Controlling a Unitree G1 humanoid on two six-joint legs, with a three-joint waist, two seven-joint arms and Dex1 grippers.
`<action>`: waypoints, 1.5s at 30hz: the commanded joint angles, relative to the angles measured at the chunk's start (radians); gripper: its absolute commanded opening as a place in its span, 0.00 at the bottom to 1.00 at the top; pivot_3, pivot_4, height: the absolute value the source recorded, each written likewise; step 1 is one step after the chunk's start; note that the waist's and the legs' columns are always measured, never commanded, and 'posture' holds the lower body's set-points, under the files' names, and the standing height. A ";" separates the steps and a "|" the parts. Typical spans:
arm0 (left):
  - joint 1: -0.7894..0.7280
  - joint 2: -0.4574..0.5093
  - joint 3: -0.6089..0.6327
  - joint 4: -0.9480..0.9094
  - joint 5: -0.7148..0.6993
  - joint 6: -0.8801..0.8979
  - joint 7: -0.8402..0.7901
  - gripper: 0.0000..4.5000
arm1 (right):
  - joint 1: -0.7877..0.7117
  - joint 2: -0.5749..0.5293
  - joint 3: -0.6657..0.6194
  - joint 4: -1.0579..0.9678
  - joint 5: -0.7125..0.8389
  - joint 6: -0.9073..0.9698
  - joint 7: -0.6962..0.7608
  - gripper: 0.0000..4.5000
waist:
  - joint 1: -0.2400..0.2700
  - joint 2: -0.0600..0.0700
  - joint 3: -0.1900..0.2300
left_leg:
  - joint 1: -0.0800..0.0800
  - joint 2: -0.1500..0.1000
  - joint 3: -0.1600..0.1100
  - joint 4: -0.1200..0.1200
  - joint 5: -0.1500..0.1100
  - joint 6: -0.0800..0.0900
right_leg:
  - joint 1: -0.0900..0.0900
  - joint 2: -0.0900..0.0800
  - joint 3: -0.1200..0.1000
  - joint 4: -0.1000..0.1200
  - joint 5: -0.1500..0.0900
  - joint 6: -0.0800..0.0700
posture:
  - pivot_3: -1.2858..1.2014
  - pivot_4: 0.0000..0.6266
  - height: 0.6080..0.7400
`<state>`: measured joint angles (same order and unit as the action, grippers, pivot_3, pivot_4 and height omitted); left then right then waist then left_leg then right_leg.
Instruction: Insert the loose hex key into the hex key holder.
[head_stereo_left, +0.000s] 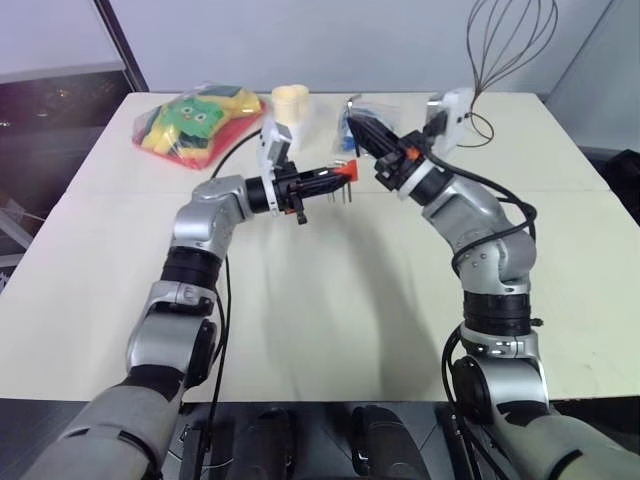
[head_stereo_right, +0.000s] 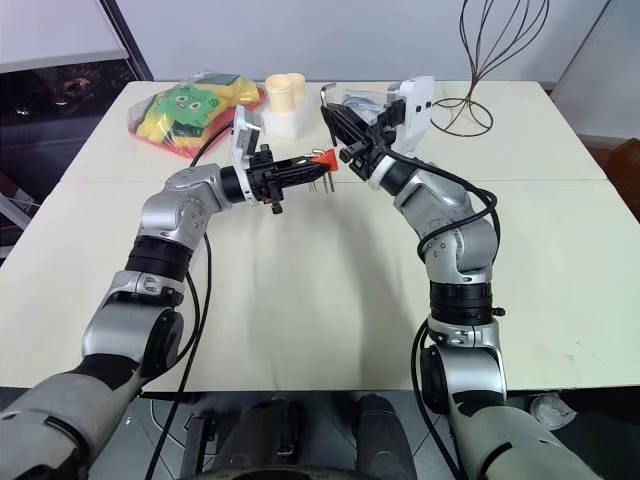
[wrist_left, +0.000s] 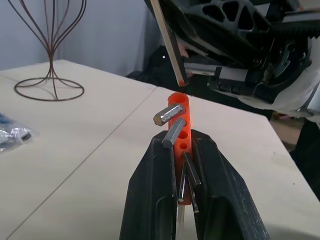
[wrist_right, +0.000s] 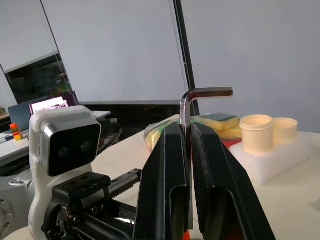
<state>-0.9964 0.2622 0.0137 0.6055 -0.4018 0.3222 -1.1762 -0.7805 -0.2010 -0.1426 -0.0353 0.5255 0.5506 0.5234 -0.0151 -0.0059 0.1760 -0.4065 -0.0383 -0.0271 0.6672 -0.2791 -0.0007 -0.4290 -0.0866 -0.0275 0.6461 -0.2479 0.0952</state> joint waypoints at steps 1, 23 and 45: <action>-0.014 -0.004 -0.001 -0.025 0.006 -0.027 -0.001 0.00 | -0.025 0.006 0.000 -0.033 0.019 -0.027 -0.003 0.00 | 0.000 0.000 0.000 | 0.000 0.000 0.000 0.000 0.000 0.000 | 0.000 0.000 0.000 0.000 0.000 0.000 | 0.52 0.24 1.00; -0.041 -0.012 0.039 -0.010 -0.017 -0.015 0.013 0.00 | -0.005 0.008 0.002 -0.029 0.022 -0.040 -0.012 0.00 | 0.000 0.000 0.000 | 0.000 0.000 0.000 0.000 0.000 0.000 | 0.000 0.000 0.000 0.000 0.000 0.000 | 0.52 0.24 1.00; -0.001 -0.008 0.024 -0.088 -0.032 0.026 0.007 0.00 | -0.003 0.001 0.007 -0.017 0.022 -0.054 -0.009 0.00 | 0.000 0.000 0.000 | 0.000 0.000 0.000 0.000 0.001 -0.001 | 0.000 0.000 0.000 0.001 0.000 0.000 | 0.52 0.24 1.00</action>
<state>-0.9880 0.2531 0.0253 0.5455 -0.4236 0.3648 -1.1731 -0.7799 -0.1969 -0.1275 -0.0322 0.5340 0.5146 0.5132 -0.0151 -0.0059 0.1760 -0.4065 -0.0382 -0.0271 0.6674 -0.2784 -0.0019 -0.4290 -0.0866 -0.0275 0.6467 -0.2479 0.0952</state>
